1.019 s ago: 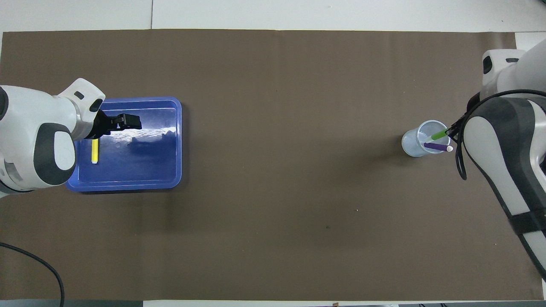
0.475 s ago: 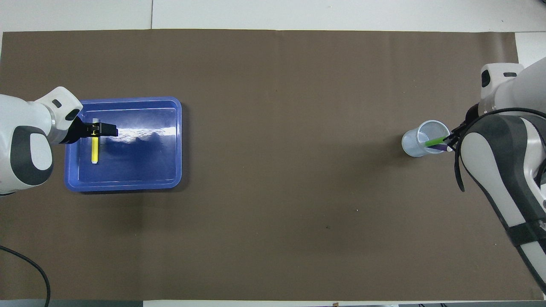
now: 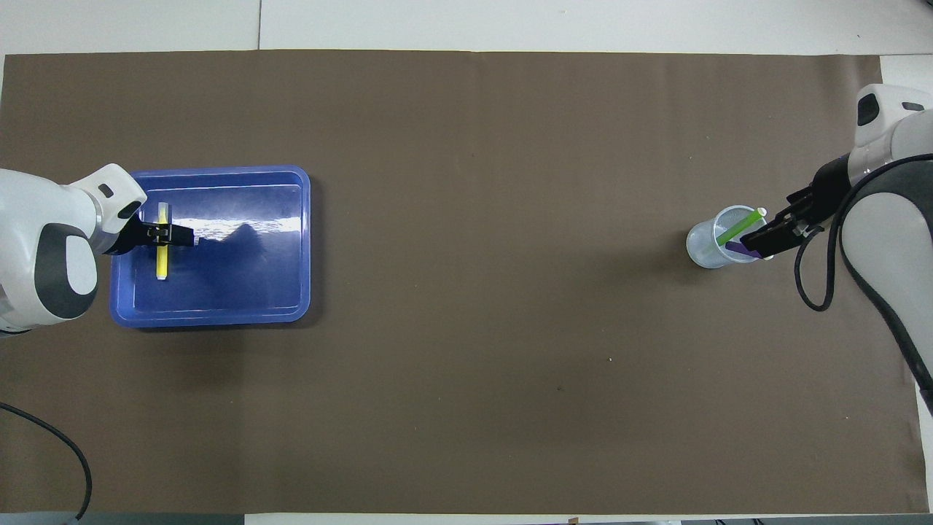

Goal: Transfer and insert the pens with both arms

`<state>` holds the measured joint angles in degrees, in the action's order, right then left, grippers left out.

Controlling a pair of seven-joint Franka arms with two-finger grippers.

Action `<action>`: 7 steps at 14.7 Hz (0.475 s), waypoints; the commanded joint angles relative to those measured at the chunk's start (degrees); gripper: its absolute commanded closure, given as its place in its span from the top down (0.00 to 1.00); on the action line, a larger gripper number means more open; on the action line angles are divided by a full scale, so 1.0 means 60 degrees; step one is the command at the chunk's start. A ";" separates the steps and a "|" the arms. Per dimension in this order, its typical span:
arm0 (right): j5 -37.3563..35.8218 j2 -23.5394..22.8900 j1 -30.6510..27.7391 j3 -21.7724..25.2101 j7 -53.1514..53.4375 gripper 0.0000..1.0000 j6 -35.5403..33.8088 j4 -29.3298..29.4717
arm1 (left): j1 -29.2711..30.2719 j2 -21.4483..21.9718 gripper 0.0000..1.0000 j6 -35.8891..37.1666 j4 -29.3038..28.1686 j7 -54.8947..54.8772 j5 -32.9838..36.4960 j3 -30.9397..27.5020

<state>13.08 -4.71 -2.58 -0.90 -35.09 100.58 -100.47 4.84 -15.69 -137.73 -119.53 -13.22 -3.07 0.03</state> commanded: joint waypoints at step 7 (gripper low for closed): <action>0.3778 0.0168 0.0708 -0.0525 0.6182 1.00 0.0387 -0.0580 | -0.0234 0.0168 0.00 -0.0044 -0.0088 0.0986 0.0218 0.0082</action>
<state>31.37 -5.03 1.82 -4.00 -2.60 100.53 -100.85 4.68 -15.25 -137.86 -119.56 -10.89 -2.99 0.38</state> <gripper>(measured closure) 0.000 0.828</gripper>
